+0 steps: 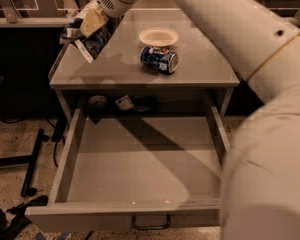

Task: Place blue chip bag into top drawer

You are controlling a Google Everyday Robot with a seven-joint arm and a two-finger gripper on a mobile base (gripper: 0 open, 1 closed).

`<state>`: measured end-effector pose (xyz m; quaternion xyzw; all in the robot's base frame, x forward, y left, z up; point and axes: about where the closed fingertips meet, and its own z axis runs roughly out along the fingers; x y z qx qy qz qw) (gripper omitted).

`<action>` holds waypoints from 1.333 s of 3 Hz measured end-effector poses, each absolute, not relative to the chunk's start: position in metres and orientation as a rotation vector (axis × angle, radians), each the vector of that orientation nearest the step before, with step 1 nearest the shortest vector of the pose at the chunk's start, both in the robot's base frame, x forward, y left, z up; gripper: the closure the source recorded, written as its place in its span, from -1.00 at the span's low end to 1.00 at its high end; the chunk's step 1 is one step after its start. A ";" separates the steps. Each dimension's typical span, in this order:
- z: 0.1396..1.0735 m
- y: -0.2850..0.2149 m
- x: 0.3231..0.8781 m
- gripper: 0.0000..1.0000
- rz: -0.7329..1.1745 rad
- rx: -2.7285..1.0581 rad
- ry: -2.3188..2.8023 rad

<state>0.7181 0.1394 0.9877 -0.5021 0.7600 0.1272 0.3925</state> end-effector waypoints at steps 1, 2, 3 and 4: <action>0.978 0.116 0.668 1.00 0.387 -1.343 1.936; 0.940 0.086 0.628 1.00 0.476 -1.410 2.014; 0.890 0.058 0.590 1.00 0.579 -1.509 2.104; 0.837 0.039 0.565 1.00 0.687 -1.615 2.186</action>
Offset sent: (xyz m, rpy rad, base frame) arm -0.1448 -0.1046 -0.0960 -0.0506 0.3350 0.1574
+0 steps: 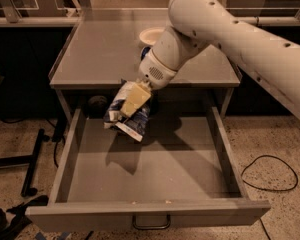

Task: Place blue chip bag into top drawer

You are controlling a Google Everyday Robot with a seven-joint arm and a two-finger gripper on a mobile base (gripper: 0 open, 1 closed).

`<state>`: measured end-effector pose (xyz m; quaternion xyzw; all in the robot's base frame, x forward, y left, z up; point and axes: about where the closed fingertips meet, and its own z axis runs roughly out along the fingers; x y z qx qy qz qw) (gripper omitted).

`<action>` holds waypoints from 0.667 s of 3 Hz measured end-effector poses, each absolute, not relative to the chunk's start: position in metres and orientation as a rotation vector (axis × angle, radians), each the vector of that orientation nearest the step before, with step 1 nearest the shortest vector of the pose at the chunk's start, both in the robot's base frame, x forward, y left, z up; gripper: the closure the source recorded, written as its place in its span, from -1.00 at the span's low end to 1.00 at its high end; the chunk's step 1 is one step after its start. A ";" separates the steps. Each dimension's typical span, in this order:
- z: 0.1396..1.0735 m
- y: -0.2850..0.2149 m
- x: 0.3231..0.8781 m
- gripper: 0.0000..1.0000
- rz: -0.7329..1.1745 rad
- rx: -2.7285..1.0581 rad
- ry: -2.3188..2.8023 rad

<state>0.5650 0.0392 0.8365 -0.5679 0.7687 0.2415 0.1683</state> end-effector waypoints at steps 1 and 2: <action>0.784 0.029 0.553 1.00 0.815 -1.693 2.259; 0.721 0.027 0.541 1.00 0.964 -1.747 2.341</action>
Offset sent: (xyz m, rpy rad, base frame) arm -0.0345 -0.0189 -0.1813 -0.0591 0.4571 0.1407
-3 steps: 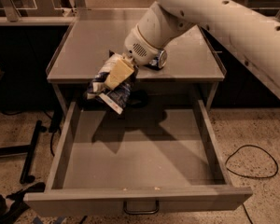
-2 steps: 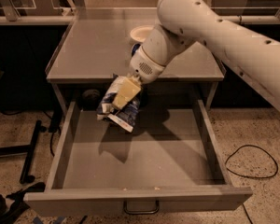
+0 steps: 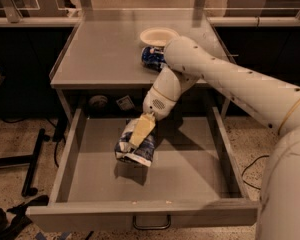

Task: Place blue chip bag into top drawer

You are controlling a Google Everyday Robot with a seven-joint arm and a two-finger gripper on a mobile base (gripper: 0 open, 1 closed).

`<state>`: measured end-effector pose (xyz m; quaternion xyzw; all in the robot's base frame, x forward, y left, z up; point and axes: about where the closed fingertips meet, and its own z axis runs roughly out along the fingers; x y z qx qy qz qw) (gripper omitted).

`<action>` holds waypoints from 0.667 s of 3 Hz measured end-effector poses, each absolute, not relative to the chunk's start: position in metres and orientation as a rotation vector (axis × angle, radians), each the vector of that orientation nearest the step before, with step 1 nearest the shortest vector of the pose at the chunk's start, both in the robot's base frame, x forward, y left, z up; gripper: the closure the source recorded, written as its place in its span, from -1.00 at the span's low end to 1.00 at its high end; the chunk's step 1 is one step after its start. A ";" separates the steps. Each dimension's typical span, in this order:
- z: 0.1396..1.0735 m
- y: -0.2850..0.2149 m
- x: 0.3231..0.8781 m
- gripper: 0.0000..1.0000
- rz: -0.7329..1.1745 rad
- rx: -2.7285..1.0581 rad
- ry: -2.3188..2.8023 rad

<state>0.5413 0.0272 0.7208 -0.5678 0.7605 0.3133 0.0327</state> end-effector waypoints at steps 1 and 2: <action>0.674 0.031 0.529 1.00 1.057 -1.794 2.399; 0.643 0.032 0.519 0.65 1.098 -1.811 2.449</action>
Offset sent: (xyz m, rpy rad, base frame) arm -0.0330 0.0034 -0.1090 -0.0791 0.2212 0.0544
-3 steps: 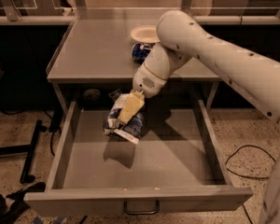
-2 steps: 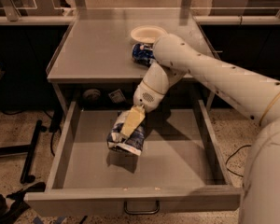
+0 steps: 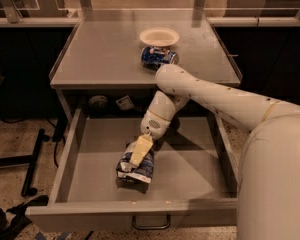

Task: Place blue chip bag into top drawer

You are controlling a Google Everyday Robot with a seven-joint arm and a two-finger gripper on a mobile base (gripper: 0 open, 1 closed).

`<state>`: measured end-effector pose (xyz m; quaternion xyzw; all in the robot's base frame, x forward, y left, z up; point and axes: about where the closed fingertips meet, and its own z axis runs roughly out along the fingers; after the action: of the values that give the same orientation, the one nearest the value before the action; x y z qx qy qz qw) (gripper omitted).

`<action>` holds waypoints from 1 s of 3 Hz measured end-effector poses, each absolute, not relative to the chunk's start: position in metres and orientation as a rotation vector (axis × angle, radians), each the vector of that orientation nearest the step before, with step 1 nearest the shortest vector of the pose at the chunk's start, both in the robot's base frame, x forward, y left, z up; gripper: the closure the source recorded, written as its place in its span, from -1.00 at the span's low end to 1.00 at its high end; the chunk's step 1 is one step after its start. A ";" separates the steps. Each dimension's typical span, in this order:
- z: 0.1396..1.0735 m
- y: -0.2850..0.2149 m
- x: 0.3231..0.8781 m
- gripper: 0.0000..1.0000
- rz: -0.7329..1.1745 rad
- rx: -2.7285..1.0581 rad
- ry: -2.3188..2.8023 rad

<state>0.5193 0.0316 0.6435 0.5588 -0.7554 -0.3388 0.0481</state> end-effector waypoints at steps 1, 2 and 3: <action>0.633 0.027 0.518 0.18 -0.998 1.670 -2.318; 0.635 0.020 0.519 -0.28 -0.904 1.656 -2.378; 0.646 0.015 0.521 -0.75 -0.793 1.662 -2.464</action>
Offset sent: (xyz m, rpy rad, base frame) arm 0.0029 -0.0238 0.0023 -0.1566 -0.0937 -0.0835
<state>0.5208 0.0150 0.6458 0.5400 -0.8006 -0.2576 0.0328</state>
